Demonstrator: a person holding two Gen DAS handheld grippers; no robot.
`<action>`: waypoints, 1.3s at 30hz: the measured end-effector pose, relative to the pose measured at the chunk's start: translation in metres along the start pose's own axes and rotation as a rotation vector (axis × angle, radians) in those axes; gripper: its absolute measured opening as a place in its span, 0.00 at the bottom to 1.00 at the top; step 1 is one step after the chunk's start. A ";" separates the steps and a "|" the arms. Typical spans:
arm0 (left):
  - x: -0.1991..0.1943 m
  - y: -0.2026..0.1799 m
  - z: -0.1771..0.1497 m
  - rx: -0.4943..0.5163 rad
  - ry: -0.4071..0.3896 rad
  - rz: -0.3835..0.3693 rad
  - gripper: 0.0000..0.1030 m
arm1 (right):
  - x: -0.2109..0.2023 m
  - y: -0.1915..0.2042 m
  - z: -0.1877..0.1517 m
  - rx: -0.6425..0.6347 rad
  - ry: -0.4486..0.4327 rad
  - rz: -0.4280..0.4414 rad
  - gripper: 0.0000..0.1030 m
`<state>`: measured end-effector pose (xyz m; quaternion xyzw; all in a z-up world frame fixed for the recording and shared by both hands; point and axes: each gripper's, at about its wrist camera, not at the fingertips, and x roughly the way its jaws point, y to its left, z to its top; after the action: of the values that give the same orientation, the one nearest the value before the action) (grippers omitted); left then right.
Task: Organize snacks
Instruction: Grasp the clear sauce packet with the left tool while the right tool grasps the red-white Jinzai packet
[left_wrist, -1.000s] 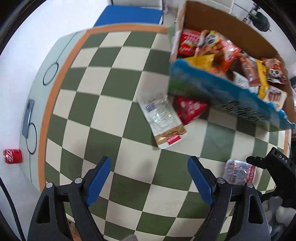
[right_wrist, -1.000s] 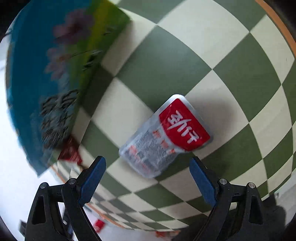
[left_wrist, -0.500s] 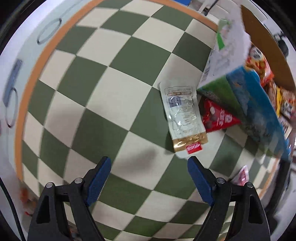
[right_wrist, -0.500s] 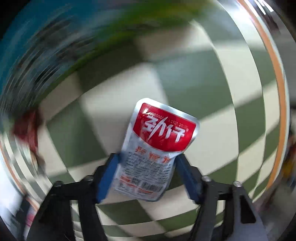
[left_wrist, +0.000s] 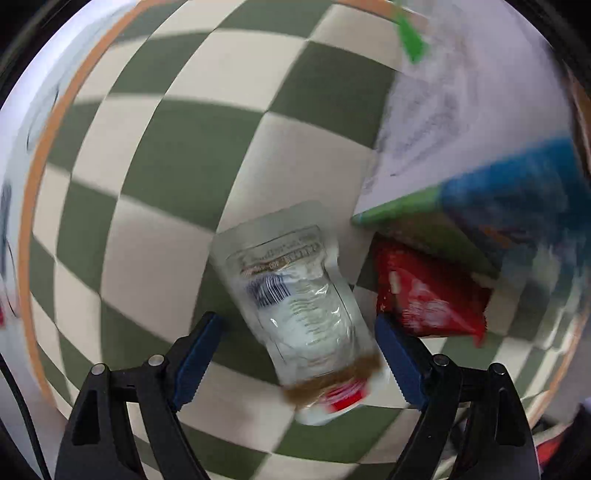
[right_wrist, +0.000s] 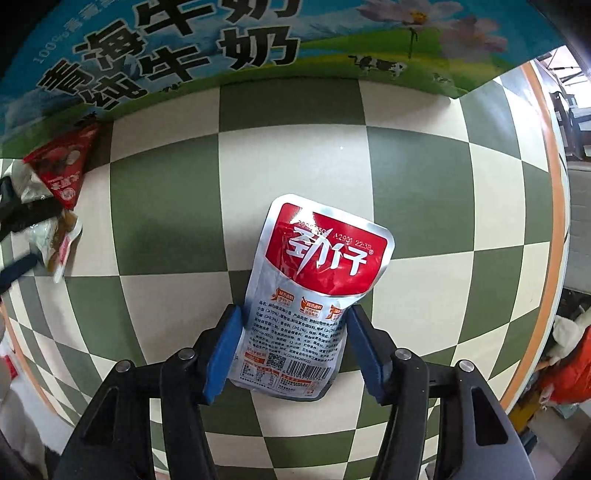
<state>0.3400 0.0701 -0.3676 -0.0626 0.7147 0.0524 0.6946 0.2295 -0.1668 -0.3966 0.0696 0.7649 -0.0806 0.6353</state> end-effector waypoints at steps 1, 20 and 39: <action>0.000 0.000 -0.001 0.016 -0.010 0.014 0.82 | -0.004 -0.001 0.002 0.000 0.002 0.001 0.59; -0.006 0.043 -0.111 0.128 0.099 -0.009 0.53 | 0.009 -0.013 -0.015 -0.094 0.041 0.059 0.59; 0.010 0.061 -0.069 0.100 0.191 -0.016 0.56 | 0.010 -0.046 0.018 -0.034 0.095 0.156 0.73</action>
<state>0.2616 0.1189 -0.3766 -0.0385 0.7790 0.0048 0.6259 0.2353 -0.2157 -0.4078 0.1218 0.7876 -0.0144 0.6038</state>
